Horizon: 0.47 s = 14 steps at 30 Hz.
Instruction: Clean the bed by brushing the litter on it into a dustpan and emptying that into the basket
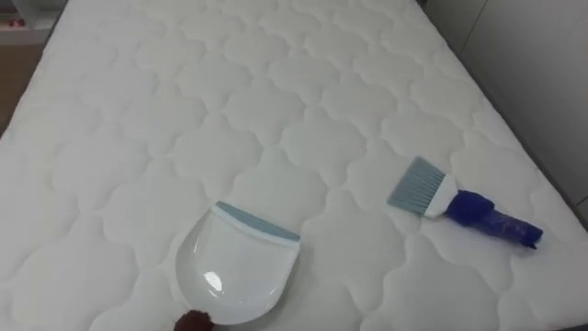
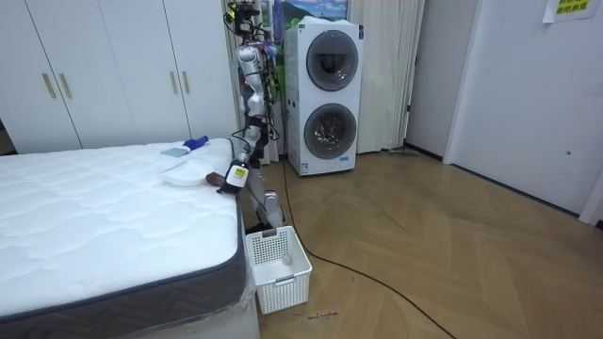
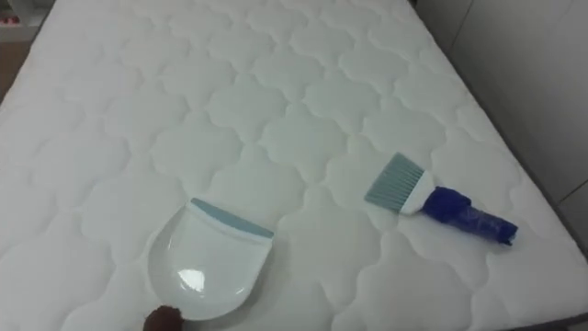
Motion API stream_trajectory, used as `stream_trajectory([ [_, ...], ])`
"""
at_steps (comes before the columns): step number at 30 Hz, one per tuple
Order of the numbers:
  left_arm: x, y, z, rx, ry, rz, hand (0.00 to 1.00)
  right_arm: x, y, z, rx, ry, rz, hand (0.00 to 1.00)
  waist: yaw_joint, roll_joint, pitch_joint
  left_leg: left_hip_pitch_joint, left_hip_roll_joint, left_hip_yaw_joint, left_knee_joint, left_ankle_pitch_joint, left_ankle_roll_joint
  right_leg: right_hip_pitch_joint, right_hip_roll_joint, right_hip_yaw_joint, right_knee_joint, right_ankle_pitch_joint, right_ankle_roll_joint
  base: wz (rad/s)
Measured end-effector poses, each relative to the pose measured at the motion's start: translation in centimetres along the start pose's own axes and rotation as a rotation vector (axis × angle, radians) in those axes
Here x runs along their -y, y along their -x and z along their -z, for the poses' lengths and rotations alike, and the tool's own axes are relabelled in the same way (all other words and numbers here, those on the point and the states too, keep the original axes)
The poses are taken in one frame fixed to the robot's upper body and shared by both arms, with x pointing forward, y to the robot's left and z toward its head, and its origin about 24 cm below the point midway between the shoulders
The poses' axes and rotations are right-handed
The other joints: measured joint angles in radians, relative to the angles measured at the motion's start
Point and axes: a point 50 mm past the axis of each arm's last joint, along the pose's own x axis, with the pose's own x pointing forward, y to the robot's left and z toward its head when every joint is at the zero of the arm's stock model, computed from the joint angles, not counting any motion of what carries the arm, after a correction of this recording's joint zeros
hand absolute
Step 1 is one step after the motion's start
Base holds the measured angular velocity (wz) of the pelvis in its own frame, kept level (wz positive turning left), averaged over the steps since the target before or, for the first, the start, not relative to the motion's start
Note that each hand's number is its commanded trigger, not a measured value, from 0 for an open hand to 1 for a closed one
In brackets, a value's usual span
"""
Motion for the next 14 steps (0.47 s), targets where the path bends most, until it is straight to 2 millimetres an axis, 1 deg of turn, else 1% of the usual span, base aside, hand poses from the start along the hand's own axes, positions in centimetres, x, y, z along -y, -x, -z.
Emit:
stream_trajectory([
  [2,-0.6,0.0,0.5,-0.028,0.025,-0.026,0.0,0.2,0.0,0.6,-0.034,0.024,0.006,0.0,0.002,-0.003,-0.0001,0.001,0.001,0.0,-0.001,-0.001,-0.001,0.0,0.002,0.0,0.002,0.002,-0.002,0.0],
  [4,-0.9,0.1,0.9,-0.061,0.039,-0.038,0.0,0.3,0.0,1.0,-0.058,0.057,0.004,0.0,0.002,-0.002,-0.0008,0.001,0.002,0.0,-0.002,-0.003,-0.002,0.0,0.002,-0.001,0.011,0.002,-0.003,0.0],
  [6,-1.4,0.2,1.6,-0.107,0.057,-0.058,0.0,0.3,0.3,2.2,-0.115,0.117,-0.013,0.0,0.002,0.002,-0.0036,0.001,0.003,0.0,-0.001,-0.004,-0.002,0.0,0.002,-0.005,0.015,0.002,-0.003,0.0],
  [7,-1.5,0.3,1.8,-0.119,0.056,-0.061,0.0,0.3,0.3,2.4,-0.13,0.128,-0.021,0.0,0.002,0.003,-0.004,0.001,0.003,-0.001,0.0,-0.004,-0.002,0.0,0.001,-0.006,0.015,0.002,-0.003,0.0],
  [8,-1.9,0.5,2.4,-0.149,0.054,-0.071,0.0,0.3,0.4,2.8,-0.156,0.15,-0.038,0.0,0.002,0.001,-0.0063,0.001,0.003,-0.001,0.006,-0.004,-0.002,0.0,0.001,-0.009,0.016,0.002,-0.004,0.0],
  [11,-2.9,1.1,4.1,-0.24,0.056,-0.107,0.0,0.1,0.6,3.6,-0.205,0.192,-0.084,0.0,0.003,0.0,-0.0099,0.002,0.002,-0.003,0.008,-0.004,-0.002,0.001,-0.001,-0.011,0.016,0.002,-0.004,0.0],
  [14,-3.7,2.0,6.1,-0.343,0.035,-0.133,0.0,-0.1,0.7,4.0,-0.242,0.212,-0.127,0.0,0.002,-0.002,-0.0091,0.004,0.0,-0.003,0.007,-0.006,0.0,0.004,-0.009,-0.039,0.014,0.002,-0.004,0.0],
])
